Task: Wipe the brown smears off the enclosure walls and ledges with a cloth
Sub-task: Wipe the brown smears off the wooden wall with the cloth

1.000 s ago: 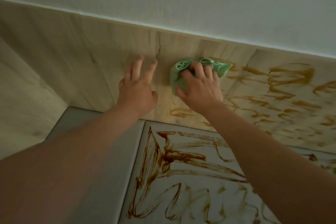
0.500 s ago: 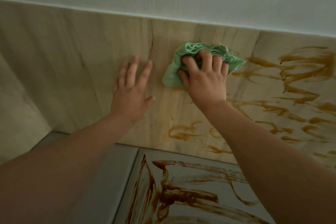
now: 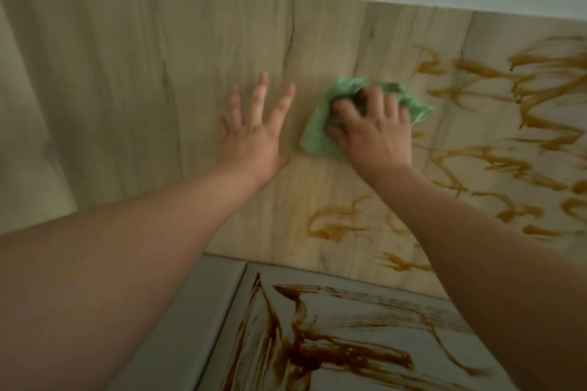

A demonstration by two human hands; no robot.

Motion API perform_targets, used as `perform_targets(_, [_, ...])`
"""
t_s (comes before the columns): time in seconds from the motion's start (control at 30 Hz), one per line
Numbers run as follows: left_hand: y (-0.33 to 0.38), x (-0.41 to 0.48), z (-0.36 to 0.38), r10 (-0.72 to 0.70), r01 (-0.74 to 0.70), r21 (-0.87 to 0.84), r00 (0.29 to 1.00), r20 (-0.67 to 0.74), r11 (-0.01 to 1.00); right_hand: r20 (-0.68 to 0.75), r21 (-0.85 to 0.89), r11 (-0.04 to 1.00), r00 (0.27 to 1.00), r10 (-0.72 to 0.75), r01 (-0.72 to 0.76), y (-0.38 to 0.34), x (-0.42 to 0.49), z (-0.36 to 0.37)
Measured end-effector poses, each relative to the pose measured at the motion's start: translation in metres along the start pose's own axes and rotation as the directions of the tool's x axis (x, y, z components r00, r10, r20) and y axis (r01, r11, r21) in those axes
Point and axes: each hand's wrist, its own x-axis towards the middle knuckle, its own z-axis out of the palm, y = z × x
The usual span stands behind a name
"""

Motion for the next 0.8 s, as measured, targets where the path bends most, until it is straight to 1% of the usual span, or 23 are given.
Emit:
perform_targets(0.03, [0.002, 0.007, -0.002, -0.018, 0.019, -0.031, 0.999, 0.034, 0.999, -0.039, 0.006, 0.992, 0.991, 0.124, -0.124, 0.004, 0.017, -0.006])
perform_targets(0.07, [0.003, 0.012, -0.003, -0.037, 0.042, -0.062, 0.996, 0.075, 0.997, -0.059, 0.018, 0.978, 0.977, 0.207, -0.206, 0.004, 0.029, -0.009])
perform_targets(0.1, [0.003, 0.014, -0.002, -0.048, 0.057, -0.084, 0.993, 0.105, 0.995, -0.070, 0.029, 0.969, 0.966, 0.247, -0.246, 0.001, 0.034, -0.008])
perform_targets(0.17, [0.004, 0.015, 0.001, -0.043, 0.054, -0.097, 0.993, 0.109, 0.994, -0.077, 0.069, 0.959, 0.957, 0.280, -0.275, -0.006, 0.028, -0.002])
perform_targets(0.23, [0.002, 0.014, -0.001, -0.040, 0.048, -0.086, 0.995, 0.087, 0.995, -0.060, 0.077, 0.969, 0.969, 0.238, -0.233, -0.013, 0.014, 0.001])
perform_targets(0.3, [-0.002, 0.014, -0.003, -0.039, 0.044, -0.057, 0.995, 0.096, 0.997, -0.030, 0.009, 0.990, 0.989, 0.143, -0.143, -0.014, 0.007, -0.001])
perform_targets(0.37, [-0.003, 0.014, -0.003, -0.035, 0.038, -0.027, 0.994, 0.105, 0.999, -0.024, -0.051, 0.995, 0.996, 0.086, -0.087, -0.011, 0.010, -0.010])
perform_targets(0.43, [-0.003, 0.014, -0.002, -0.041, 0.042, -0.007, 0.993, 0.111, 0.999, -0.018, -0.060, 0.995, 0.997, 0.081, -0.082, -0.008, 0.010, -0.014])
perform_targets(0.5, [-0.002, 0.012, 0.001, -0.042, 0.044, -0.023, 0.995, 0.096, 0.999, -0.034, -0.012, 0.994, 0.994, 0.104, -0.104, -0.011, 0.006, -0.011])
perform_targets(0.53, [-0.002, 0.012, 0.004, -0.028, 0.031, -0.058, 0.998, 0.060, 0.998, -0.041, 0.016, 0.992, 0.992, 0.123, -0.123, -0.014, 0.003, -0.007])
perform_targets(0.6, [-0.008, 0.006, 0.014, -0.013, 0.004, -0.145, 0.998, -0.066, 0.989, -0.025, 0.076, 0.984, 0.986, 0.162, -0.160, -0.023, -0.003, 0.003])
perform_targets(0.63, [-0.014, 0.002, 0.022, -0.042, 0.017, -0.187, 0.991, -0.130, 0.982, -0.015, 0.103, 0.981, 0.986, 0.165, -0.163, -0.029, -0.004, 0.008])
perform_targets(0.67, [-0.021, -0.002, 0.031, -0.102, 0.061, -0.230, 0.980, -0.170, 0.971, -0.014, 0.122, 0.981, 0.988, 0.155, -0.152, -0.034, -0.005, 0.011])
perform_targets(0.73, [-0.035, -0.006, 0.049, -0.226, 0.174, -0.283, 0.961, -0.161, 0.943, -0.028, 0.118, 0.989, 0.995, 0.091, -0.087, -0.045, -0.005, 0.020])
perform_targets(0.77, [-0.041, -0.008, 0.057, -0.251, 0.203, -0.291, 0.958, -0.139, 0.935, -0.026, 0.100, 0.994, 0.999, 0.046, -0.043, -0.051, -0.005, 0.026])
perform_targets(0.8, [-0.045, -0.007, 0.061, -0.241, 0.195, -0.282, 0.960, -0.141, 0.939, -0.014, 0.073, 0.997, 1.000, -0.002, 0.003, -0.057, -0.004, 0.031])
